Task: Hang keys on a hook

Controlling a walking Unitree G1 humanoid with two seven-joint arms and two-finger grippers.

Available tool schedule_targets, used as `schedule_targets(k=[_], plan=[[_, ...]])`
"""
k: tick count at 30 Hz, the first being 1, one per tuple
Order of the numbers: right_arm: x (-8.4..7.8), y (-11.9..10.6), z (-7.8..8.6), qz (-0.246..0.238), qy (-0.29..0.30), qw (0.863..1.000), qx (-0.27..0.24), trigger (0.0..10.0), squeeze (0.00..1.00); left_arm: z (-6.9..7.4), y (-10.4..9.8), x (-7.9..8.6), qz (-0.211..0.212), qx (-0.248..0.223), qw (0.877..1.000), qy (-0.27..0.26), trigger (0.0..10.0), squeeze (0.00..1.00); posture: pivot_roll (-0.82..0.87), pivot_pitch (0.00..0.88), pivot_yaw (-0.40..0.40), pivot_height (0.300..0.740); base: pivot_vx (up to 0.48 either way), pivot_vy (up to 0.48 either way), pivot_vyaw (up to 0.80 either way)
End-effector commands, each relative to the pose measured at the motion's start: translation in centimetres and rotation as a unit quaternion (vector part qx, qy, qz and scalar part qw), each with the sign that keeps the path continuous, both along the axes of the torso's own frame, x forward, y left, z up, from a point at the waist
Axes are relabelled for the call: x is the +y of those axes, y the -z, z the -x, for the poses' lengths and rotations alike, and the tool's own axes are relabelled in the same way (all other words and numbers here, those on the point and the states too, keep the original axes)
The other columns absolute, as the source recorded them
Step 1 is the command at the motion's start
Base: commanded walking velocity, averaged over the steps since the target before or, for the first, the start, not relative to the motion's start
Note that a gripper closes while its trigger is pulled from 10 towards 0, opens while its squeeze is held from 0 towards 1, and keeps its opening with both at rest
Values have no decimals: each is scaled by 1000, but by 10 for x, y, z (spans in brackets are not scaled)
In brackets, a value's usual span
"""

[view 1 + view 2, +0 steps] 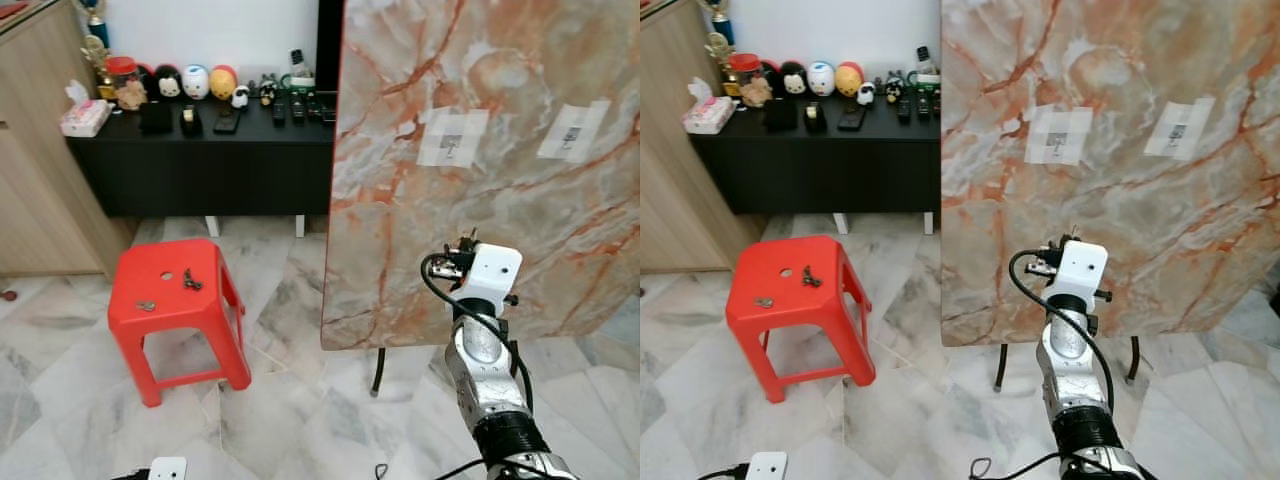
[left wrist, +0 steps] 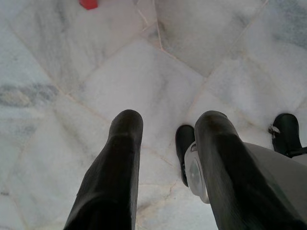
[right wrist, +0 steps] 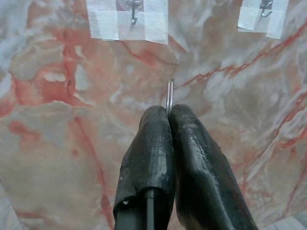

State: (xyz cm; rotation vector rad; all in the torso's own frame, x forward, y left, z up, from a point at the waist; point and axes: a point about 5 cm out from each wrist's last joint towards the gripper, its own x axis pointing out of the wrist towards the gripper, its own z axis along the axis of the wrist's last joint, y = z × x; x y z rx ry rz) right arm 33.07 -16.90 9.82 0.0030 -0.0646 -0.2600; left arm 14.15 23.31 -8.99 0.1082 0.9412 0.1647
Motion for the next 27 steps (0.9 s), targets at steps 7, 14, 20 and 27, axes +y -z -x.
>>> schedule_targets(k=[7,14,20,27], plan=[[0,-7,-3,-7,-1,1000,-17,10000,0,4,2,1,6,9,1000,-11,10000,0,-8,0,-55,740,0,0,0],[0,-9,-4,-12,0,1000,-24,10000,0,2,1,0,7,7,1000,-10,10000,0,-11,0,-54,740,0,0,0],[0,-9,-4,-12,-1,1000,-24,10000,0,2,1,-1,9,5,1000,-12,10000,0,-11,0,-55,740,173,0,0],[-1,-11,-5,-13,1,1000,-26,10000,0,2,1,-1,9,5,1000,-13,10000,0,-11,0,-58,740,270,0,0]])
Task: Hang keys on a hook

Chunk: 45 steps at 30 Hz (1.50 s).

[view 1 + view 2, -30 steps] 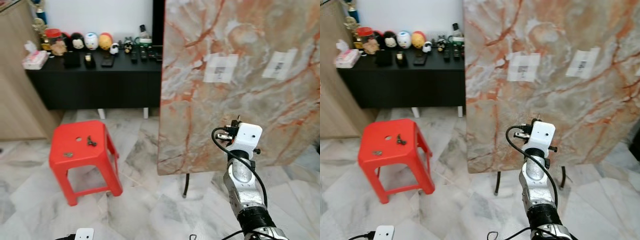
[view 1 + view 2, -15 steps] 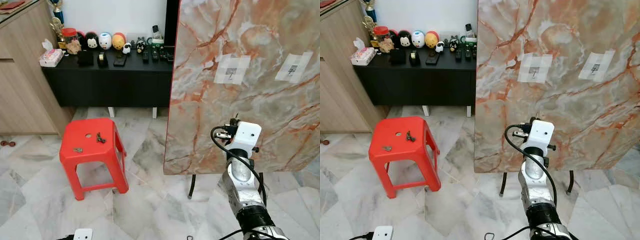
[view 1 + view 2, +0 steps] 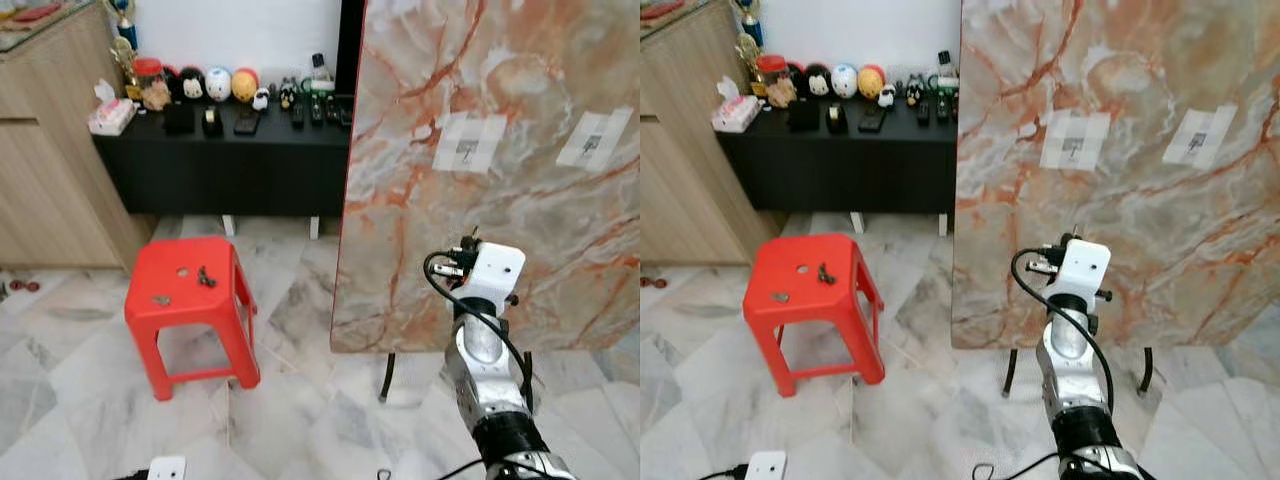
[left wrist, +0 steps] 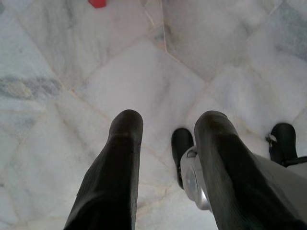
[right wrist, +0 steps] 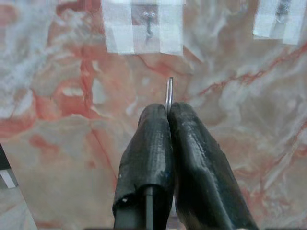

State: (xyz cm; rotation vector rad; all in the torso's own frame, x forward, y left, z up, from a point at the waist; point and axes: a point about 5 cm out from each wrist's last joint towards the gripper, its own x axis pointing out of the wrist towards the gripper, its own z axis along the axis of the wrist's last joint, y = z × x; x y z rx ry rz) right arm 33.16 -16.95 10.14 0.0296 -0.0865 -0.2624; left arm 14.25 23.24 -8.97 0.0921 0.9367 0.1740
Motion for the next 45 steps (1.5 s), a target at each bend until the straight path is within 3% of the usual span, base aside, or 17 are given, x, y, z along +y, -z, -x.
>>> schedule_targets(k=[1,18,33,45], plan=[[-1,-8,-4,-3,2,1000,-14,10000,0,3,2,0,5,8,1000,-6,10000,0,-11,0,-58,740,277,0,0],[-5,-7,-2,-4,27,999,-16,10000,0,2,1,-2,7,4,1000,-7,10000,0,-7,0,-62,740,212,0,0],[-44,-12,15,57,172,983,-25,10000,0,1,1,-3,8,4,1000,-4,10000,0,-9,0,-61,740,0,0,0],[-60,-19,16,101,218,971,-19,10000,0,2,2,-4,8,6,1000,0,10000,0,-13,0,-55,740,0,0,0]])
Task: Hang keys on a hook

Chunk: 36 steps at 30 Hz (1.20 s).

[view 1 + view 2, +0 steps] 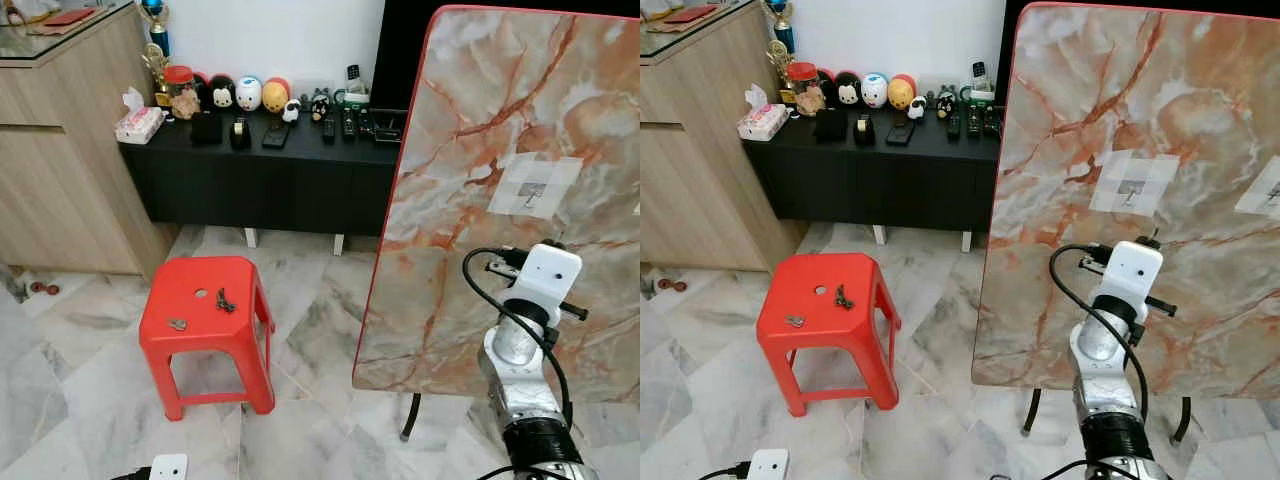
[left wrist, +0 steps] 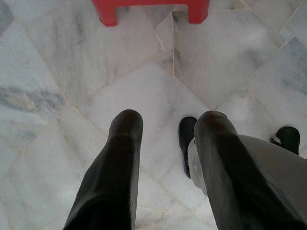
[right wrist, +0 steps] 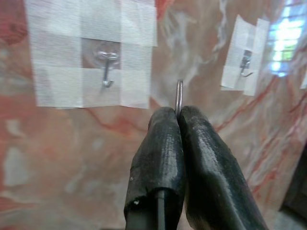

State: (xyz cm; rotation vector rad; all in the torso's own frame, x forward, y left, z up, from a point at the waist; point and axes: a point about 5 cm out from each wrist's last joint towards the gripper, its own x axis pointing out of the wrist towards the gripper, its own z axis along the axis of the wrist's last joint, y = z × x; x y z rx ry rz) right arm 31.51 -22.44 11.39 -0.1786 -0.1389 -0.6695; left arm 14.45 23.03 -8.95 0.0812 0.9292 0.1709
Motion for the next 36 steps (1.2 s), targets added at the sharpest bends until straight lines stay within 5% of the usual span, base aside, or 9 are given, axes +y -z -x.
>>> schedule_targets(k=[1,11,36], plan=[[-7,-7,-1,10,18,1000,-3,10000,0,5,2,-1,3,11,1000,1,10000,0,-12,0,-55,740,0,0,0],[-17,-9,-8,29,38,999,18,10000,0,5,3,-1,3,12,1000,3,10000,0,-18,0,-49,740,0,0,0],[-2,-12,-29,82,0,995,60,10000,0,4,2,-2,2,13,1000,6,10000,0,-6,0,-47,740,0,0,0]])
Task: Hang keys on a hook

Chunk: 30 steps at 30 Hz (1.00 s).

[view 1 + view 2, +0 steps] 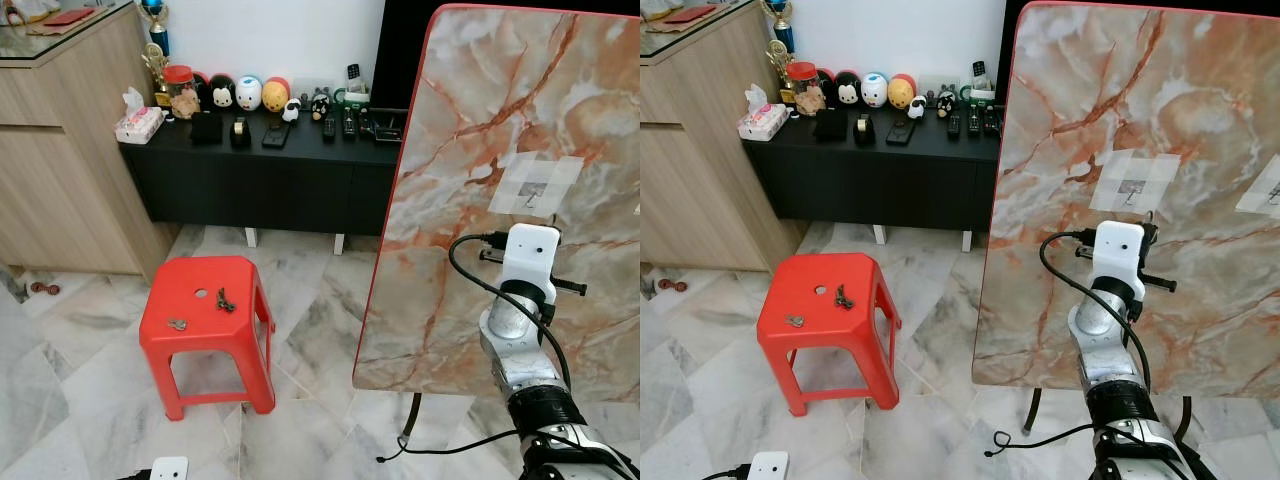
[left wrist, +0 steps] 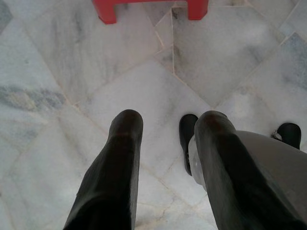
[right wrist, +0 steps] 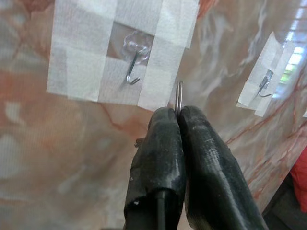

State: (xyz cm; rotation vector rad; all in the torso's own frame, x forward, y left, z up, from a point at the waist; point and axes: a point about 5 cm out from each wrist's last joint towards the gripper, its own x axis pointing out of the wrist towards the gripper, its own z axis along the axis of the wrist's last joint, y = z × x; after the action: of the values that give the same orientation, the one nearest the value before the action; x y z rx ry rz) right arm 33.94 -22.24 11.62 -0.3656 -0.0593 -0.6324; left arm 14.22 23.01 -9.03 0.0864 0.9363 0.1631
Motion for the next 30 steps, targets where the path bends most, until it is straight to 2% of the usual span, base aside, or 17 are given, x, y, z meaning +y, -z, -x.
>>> schedule_targets(k=[1,16,30], plan=[[-4,-10,-5,8,5,1000,-9,10000,0,2,2,-2,2,9,1000,1,10000,0,-6,0,-47,740,0,0,0],[0,-21,-18,31,-6,999,-5,10000,0,-6,1,-10,7,8,1000,6,10000,0,-1,0,-50,740,0,0,0],[-2,-17,-19,51,5,999,17,10000,0,-4,2,-12,9,9,1000,7,10000,0,-2,0,-47,740,0,0,0]])
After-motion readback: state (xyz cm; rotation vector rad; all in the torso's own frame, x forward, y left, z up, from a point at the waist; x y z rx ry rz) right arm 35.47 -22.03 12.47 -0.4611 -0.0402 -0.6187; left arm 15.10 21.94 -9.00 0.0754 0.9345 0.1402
